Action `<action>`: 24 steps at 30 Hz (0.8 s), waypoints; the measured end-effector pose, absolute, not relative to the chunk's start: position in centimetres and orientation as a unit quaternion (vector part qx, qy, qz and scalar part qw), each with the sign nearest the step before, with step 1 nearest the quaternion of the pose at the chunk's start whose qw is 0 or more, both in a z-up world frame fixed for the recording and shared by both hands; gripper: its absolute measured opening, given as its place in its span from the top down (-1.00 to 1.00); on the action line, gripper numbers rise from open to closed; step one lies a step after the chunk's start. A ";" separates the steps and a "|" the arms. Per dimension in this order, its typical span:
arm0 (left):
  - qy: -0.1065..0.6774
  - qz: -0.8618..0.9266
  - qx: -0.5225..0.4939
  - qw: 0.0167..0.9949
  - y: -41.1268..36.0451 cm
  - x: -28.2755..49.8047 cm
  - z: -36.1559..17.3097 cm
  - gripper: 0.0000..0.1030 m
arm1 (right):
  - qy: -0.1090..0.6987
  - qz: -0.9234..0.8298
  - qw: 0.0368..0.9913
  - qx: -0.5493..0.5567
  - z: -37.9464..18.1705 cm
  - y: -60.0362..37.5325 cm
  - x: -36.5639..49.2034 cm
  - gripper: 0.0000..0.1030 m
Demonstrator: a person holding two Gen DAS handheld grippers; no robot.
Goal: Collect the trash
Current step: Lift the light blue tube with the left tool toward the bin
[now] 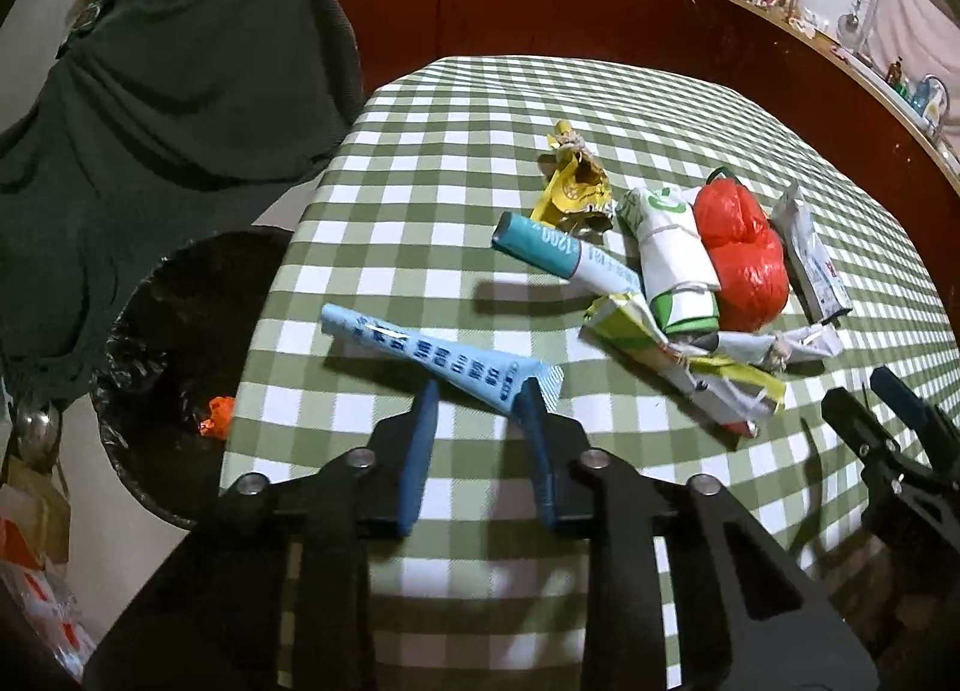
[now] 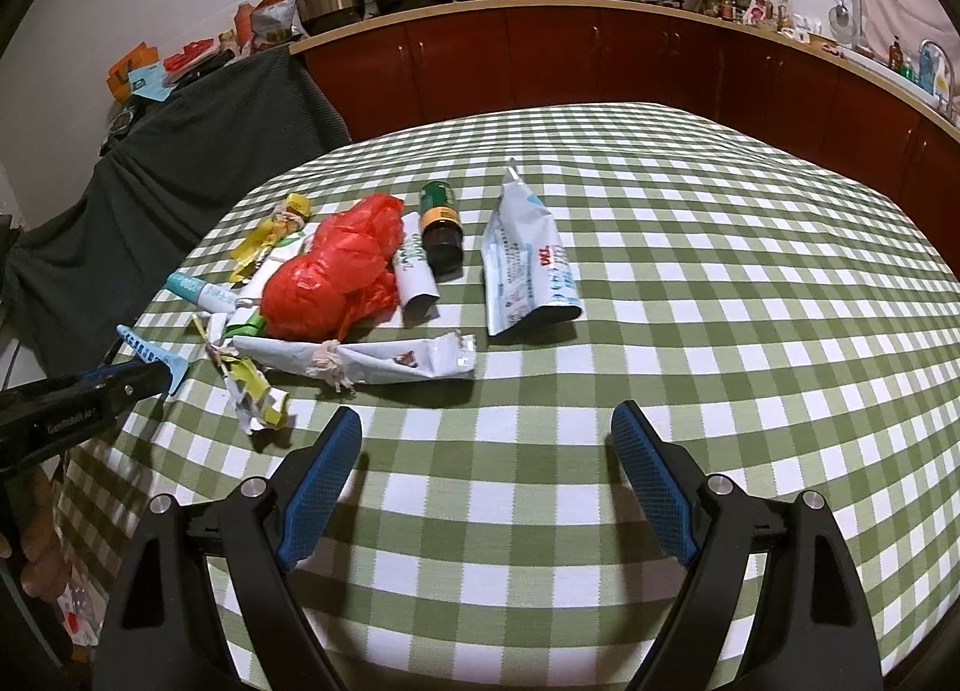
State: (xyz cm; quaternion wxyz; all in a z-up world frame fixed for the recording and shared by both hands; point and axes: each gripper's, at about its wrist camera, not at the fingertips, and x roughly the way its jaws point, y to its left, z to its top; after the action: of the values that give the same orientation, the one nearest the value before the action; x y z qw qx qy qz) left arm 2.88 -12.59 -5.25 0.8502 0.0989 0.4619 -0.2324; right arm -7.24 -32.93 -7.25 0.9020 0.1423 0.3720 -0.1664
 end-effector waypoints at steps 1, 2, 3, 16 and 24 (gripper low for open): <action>0.464 -0.233 0.097 0.849 -12.4 2.9 -5.2 0.48 | 0.372 -0.164 0.903 0.140 -7.2 -32.7 -7.1 -0.61; 0.466 -0.234 0.094 0.848 -12.1 2.9 -5.1 0.48 | 0.373 -0.162 0.903 0.138 -7.2 -32.6 -7.0 -0.61; 0.470 -0.235 0.088 0.846 -11.8 2.9 -5.1 0.48 | 0.373 -0.161 0.903 0.137 -7.2 -32.4 -6.9 -0.61; 0.492 -0.197 -0.001 0.848 -10.9 5.7 -5.1 -0.53 | 0.378 -0.155 0.903 0.131 -7.2 -31.7 -6.0 -0.61; 0.471 -0.169 0.057 0.864 -11.9 6.2 -5.2 0.07 | 0.379 -0.151 0.903 0.134 -7.3 -31.9 -5.6 -0.61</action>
State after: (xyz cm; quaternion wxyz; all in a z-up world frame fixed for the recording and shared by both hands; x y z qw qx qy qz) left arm 6.19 -11.89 -5.21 0.8640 0.0568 0.4709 -0.1687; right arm -5.61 -31.90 -7.29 0.9031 0.1343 0.3787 -0.1511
